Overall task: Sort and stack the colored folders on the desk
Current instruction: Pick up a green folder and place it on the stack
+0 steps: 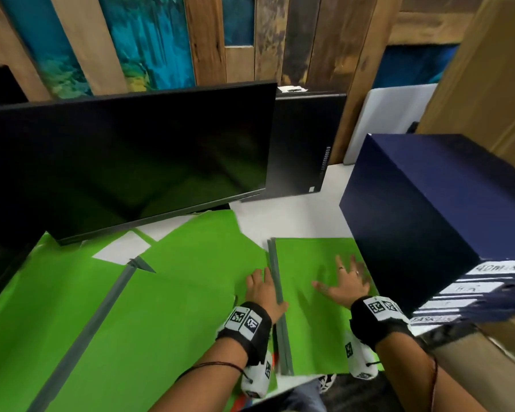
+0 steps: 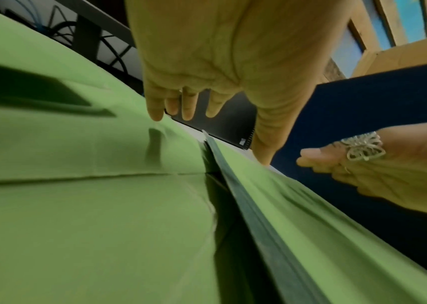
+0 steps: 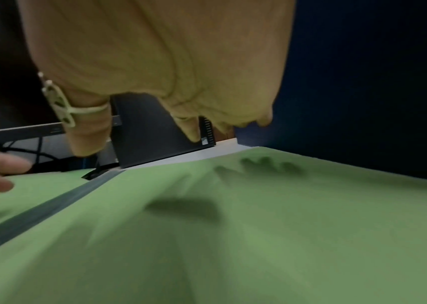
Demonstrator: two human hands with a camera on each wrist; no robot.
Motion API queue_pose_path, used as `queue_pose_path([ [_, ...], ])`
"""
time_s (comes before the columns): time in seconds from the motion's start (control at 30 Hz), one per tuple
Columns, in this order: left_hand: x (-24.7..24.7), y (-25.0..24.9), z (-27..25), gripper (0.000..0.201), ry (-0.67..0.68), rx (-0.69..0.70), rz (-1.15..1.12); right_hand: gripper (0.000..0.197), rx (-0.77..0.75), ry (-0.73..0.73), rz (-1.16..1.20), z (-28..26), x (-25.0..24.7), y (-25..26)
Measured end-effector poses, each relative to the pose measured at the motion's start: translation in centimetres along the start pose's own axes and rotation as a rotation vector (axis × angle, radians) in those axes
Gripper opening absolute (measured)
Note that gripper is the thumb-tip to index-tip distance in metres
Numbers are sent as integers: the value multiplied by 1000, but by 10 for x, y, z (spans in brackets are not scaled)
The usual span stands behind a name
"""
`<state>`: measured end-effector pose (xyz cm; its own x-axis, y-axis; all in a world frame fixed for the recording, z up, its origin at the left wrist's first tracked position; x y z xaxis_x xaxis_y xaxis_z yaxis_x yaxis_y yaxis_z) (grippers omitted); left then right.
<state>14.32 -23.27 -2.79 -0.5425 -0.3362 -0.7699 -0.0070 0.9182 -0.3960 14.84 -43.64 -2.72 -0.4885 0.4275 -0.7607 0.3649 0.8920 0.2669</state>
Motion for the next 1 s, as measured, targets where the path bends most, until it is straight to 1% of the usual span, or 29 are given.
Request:
queue_pose_path([
  [0.07, -4, 9, 1, 89, -31, -10, -28, 100, -80, 95, -64, 1, 11, 16],
  [0.13, -16, 25, -1, 84, -70, -19, -57, 96, -153, 142, -119, -2, 21, 37],
  [0.2, -37, 53, -8, 78, -125, -62, -66, 89, -234, 138, -120, -9, 26, 63],
  [0.27, -60, 90, -22, 76, -182, -131, -29, 76, -354, 150, -59, -21, 32, 99],
  [0.3, -70, 112, -29, 77, -191, -179, 0, 69, -426, 169, -39, -27, 37, 119],
  [0.33, -78, 136, -37, 81, -180, -240, 16, 62, -490, 196, -42, -33, 44, 141],
  [0.4, -91, 187, -53, 96, -124, -371, 16, 54, -563, 262, -75, -41, 66, 181],
  [0.5, -99, 242, -74, 123, -49, -533, -39, 50, -571, 294, -123, -43, 94, 235],
  [0.57, -98, 256, -81, 131, -42, -581, -92, 52, -539, 266, -161, -41, 105, 263],
  [0.63, -97, 256, -82, 129, -42, -589, -90, 56, -500, 268, -188, -40, 116, 283],
  [0.73, -98, 251, -79, 112, -80, -586, -105, 59, -466, 304, -131, -37, 135, 302],
  [0.8, -104, 250, -78, 100, -107, -584, -147, 57, -463, 299, -31, -38, 140, 307],
  [0.83, -108, 252, -78, 99, -104, -585, -158, 55, -467, 289, 23, -39, 142, 306],
  [0.87, -113, 253, -80, 100, -93, -586, -155, 54, -478, 270, 73, -41, 141, 304],
  [0.93, -129, 257, -86, 108, -70, -570, -105, 49, -522, 205, 149, -46, 135, 301],
  [1.0, -145, 253, -92, 118, -62, -494, -57, 42, -570, 143, 212, -52, 124, 296],
])
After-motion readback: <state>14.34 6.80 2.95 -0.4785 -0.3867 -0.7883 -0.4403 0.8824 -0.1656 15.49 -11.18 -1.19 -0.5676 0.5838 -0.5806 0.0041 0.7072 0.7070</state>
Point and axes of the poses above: each hand's wrist, its own z-axis towards the middle knuckle, its own x-axis out of the palm, y = z × x, the point moved 8 cm from there along z, towards the middle knuckle, and after that the axes turned 13 degrees about y, right-handed, at the moved point
